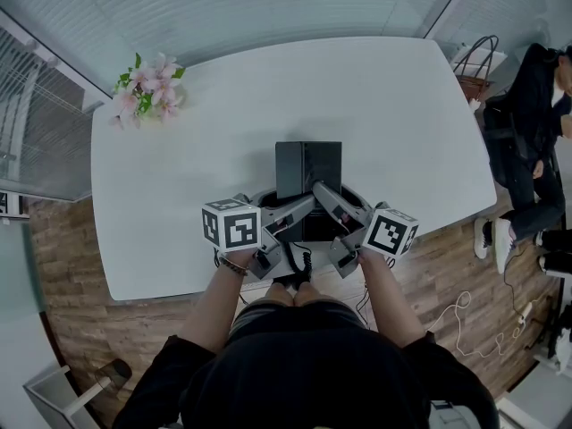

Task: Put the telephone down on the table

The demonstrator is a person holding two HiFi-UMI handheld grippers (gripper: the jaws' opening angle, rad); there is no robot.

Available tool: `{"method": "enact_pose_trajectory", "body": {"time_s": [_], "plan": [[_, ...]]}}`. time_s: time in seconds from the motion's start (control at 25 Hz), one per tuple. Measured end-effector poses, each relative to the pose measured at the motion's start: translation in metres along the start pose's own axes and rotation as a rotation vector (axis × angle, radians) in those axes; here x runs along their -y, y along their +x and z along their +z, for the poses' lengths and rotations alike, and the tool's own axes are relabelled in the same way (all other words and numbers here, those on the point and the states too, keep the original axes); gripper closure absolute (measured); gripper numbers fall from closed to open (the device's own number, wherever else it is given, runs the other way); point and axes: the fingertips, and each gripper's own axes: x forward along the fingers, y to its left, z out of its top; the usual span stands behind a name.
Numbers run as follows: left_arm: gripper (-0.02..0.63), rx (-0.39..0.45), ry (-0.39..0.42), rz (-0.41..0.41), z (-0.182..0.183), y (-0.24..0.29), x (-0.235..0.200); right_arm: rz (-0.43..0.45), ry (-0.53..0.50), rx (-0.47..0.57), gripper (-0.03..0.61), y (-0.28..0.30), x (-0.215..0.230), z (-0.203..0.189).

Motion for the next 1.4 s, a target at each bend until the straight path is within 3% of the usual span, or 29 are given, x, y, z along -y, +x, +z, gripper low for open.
{"method": "enact_pose_trajectory", "body": {"time_s": [1.04,1.4], "plan": [[0.364,-0.109,-0.168,0.041,-0.016,0.008,-0.008,-0.033,0.145,-0.079,0.359,0.002,0.013,-0.013],[0.36,-0.15,-0.163,0.061,-0.022,0.009,-0.009,-0.009,0.167,-0.075,0.36,-0.001,0.015,-0.016]]}}
